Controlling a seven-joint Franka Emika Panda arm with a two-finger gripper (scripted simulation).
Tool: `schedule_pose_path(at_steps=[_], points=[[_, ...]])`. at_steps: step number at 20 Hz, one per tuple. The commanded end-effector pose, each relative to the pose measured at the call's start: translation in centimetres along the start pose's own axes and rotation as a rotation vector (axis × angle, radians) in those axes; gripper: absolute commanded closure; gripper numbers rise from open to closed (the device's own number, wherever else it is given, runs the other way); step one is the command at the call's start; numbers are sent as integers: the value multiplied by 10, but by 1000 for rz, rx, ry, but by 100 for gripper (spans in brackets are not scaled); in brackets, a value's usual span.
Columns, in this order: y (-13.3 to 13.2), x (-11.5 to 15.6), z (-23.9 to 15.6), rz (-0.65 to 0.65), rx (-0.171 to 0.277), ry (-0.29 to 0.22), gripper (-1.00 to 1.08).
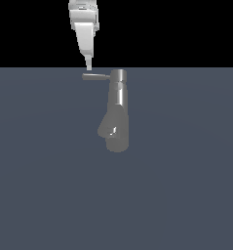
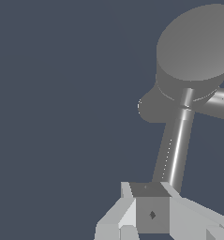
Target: Turn on the faucet by rotating a designated handle.
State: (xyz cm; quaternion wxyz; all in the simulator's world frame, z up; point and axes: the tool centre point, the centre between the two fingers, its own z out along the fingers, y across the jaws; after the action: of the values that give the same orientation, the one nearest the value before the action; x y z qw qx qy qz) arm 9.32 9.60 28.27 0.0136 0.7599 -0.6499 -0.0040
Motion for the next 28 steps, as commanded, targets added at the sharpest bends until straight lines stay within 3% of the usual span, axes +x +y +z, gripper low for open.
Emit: schedule_pose_path(at_steps=[1,15,28], points=[[-8,-3,10,46,2,-10,108],[-27,-10,37,155,4,-37,108],[-17,4,47,205,-34,-47,108]])
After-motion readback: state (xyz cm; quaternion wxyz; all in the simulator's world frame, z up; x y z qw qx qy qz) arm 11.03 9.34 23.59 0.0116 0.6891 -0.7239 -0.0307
